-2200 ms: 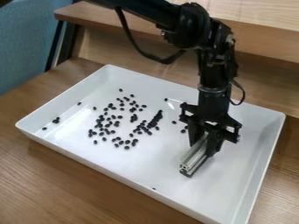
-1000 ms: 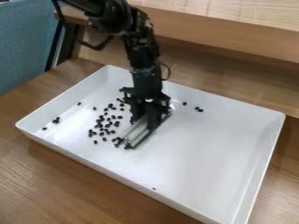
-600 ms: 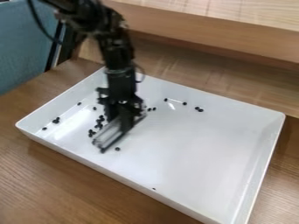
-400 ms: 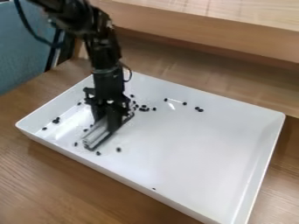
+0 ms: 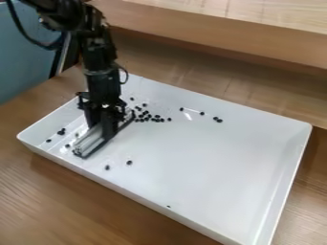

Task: Sweep into pile

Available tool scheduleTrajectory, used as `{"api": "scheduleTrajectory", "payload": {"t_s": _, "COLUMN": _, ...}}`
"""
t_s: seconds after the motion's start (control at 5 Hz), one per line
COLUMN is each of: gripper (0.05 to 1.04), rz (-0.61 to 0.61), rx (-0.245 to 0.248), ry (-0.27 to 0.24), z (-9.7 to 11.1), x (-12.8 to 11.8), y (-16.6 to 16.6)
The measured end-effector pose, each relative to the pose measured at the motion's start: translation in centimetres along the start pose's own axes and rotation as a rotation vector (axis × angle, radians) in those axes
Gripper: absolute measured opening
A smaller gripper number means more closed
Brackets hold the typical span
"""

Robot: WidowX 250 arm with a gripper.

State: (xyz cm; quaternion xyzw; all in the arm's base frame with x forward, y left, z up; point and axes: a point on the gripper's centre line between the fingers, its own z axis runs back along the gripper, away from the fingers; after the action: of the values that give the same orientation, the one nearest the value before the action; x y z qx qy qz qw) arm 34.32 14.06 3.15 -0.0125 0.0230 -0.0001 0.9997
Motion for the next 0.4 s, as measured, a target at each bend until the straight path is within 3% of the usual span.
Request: {"api": "scheduleTrajectory", "payload": {"t_s": 0.4, "gripper": 0.397, "rz": -0.019, "rx": 0.022, "ry": 0.011, "z": 0.2, "x": 2.4, "y": 1.3}}
